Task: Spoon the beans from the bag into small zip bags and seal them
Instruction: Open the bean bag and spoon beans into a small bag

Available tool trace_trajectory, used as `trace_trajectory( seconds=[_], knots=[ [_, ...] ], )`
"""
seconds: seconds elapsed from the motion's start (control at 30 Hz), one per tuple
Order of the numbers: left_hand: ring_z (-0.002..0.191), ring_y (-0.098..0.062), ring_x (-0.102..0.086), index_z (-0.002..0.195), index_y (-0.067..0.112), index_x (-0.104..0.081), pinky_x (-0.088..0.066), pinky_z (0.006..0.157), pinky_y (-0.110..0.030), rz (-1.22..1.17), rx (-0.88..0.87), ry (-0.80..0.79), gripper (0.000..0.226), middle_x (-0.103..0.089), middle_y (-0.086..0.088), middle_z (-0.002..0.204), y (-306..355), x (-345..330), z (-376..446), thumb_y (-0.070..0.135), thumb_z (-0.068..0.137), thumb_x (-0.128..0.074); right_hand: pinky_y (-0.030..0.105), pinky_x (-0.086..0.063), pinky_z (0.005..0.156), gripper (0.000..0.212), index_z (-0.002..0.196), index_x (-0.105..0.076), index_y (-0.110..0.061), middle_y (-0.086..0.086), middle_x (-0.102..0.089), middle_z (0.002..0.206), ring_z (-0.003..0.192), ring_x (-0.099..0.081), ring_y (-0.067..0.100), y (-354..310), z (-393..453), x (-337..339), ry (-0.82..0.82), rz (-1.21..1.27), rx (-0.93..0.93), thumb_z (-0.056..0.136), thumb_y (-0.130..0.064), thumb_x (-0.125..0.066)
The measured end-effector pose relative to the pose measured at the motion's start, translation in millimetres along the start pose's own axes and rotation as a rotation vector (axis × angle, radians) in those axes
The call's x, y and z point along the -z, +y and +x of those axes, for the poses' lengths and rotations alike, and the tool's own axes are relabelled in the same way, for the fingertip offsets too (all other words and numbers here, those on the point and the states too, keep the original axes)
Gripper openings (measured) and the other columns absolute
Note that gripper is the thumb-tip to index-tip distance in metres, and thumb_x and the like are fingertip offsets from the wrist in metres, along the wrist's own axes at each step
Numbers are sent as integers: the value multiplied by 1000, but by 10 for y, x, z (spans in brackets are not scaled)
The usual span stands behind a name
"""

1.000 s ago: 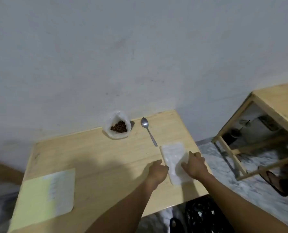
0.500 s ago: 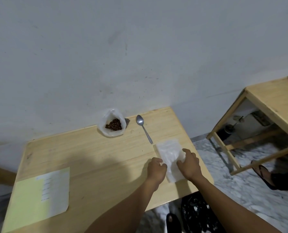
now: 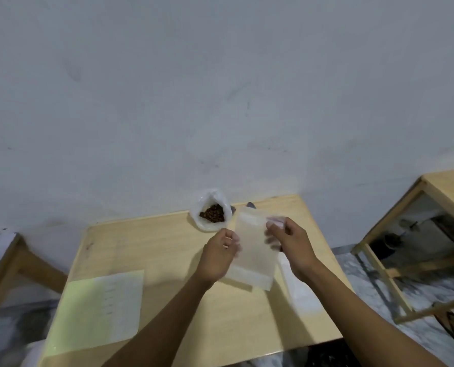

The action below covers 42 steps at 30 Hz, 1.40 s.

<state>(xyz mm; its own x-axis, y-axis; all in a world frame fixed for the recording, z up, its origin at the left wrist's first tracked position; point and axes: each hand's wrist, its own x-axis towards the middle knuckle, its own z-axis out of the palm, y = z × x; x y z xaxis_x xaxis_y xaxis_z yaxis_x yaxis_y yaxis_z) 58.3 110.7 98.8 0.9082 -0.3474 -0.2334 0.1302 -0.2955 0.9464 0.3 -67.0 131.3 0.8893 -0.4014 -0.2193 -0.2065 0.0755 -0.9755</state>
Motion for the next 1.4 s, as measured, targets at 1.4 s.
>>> trace_trajectory(
  seconds=[1.4],
  knots=[
    [67,-17,-65,61,7,-52,-61,74,-37,-254,170,240,31,-60,-5,66,433,1091,170,2,91,-45,19,-50,74,16,105,-71,-14,-6,-71,86,82,-65,6,-281,446,-1466,-464,-556,294,93,-20,-63]
  ],
)
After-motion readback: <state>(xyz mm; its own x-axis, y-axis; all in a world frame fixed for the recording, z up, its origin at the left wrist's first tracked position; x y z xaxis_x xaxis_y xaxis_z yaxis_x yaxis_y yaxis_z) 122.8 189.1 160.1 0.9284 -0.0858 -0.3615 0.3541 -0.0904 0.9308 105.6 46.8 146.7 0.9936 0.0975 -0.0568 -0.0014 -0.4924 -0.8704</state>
